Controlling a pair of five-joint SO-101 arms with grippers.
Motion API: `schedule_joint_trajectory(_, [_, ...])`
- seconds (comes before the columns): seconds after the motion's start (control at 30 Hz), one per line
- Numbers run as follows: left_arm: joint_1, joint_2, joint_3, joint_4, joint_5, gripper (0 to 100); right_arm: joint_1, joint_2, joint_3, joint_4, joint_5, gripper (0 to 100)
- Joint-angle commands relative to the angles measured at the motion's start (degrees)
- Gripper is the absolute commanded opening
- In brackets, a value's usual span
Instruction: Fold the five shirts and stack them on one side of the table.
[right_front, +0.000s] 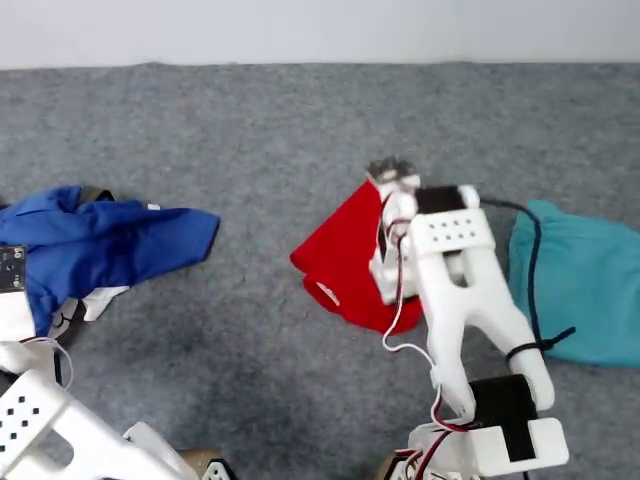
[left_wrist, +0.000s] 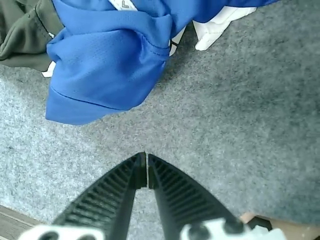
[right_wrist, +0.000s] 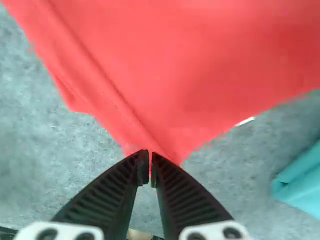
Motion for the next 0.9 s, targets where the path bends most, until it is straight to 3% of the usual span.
schedule_joint_trajectory(0.0, [0.4, -1.2, -2.6, -0.8, 0.2, 1, -0.5, -2.9, 10.9, -11.2, -1.0, 0.9])
schedule_joint_trajectory(0.17, [0.1, -1.2, -3.8, -0.6, 0.2, 1, -5.4, -3.4, 21.4, -20.2, -1.7, 0.9])
schedule_joint_trajectory(0.37, [0.3, -1.2, -4.8, -0.5, 0.2, 1, -5.1, -5.6, 18.7, -17.5, -4.5, 0.9])
schedule_joint_trajectory(0.57, [0.3, -1.2, -4.6, -0.4, 0.2, 1, -4.9, -15.3, 10.2, -9.7, -4.6, 0.9])
schedule_joint_trajectory(0.77, [0.1, -1.2, -4.4, -0.7, 0.2, 1, -5.0, -23.8, 6.7, -9.1, -4.9, 0.9])
schedule_joint_trajectory(0.87, [0.2, -1.2, -4.4, -0.7, 0.2, 2, -4.6, -26.1, 7.6, -12.2, -11.2, 0.9])
